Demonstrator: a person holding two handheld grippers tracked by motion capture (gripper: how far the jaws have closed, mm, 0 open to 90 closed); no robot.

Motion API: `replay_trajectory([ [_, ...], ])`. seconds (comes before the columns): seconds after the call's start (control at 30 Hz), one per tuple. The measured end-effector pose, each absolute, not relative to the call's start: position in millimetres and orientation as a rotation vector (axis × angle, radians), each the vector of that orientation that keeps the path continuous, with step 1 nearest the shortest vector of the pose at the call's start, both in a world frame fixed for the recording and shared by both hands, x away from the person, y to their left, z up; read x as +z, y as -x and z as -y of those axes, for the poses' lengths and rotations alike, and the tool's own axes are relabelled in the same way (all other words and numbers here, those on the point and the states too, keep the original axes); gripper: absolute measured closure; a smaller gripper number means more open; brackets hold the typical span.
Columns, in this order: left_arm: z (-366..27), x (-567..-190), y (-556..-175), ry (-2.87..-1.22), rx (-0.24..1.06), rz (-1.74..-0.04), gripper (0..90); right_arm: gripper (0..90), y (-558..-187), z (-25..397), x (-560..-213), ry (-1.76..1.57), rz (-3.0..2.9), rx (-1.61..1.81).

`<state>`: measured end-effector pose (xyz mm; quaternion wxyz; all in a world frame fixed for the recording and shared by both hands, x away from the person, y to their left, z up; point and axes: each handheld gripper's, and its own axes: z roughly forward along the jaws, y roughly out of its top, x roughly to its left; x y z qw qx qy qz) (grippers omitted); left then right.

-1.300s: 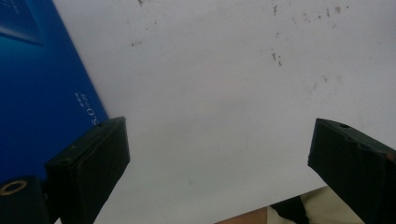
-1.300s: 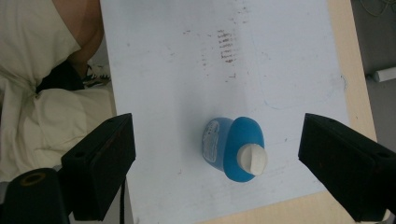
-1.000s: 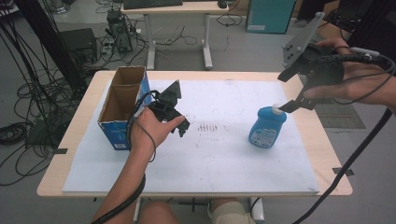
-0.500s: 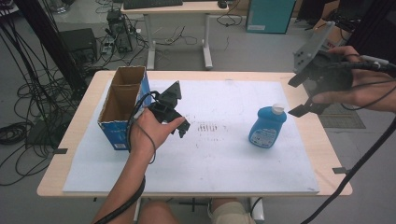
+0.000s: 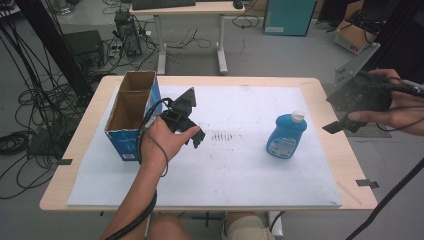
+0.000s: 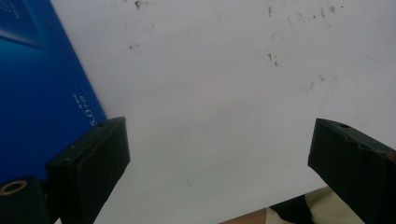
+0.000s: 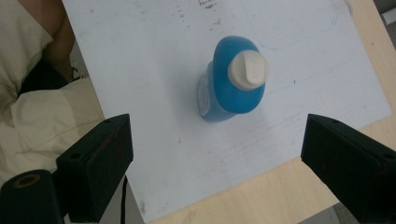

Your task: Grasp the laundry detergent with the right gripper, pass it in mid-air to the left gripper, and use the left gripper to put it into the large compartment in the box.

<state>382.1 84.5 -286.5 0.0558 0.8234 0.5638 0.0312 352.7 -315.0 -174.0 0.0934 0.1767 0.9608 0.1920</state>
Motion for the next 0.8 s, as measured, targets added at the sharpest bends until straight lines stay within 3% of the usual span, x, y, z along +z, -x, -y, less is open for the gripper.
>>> replay_trajectory([
  [0.8,-81.6,-296.4,-385.2,-2.537,0.106,-1.718,5.8,4.4,-358.9,366.2,-274.3,-0.786,-2.766,0.857],
])
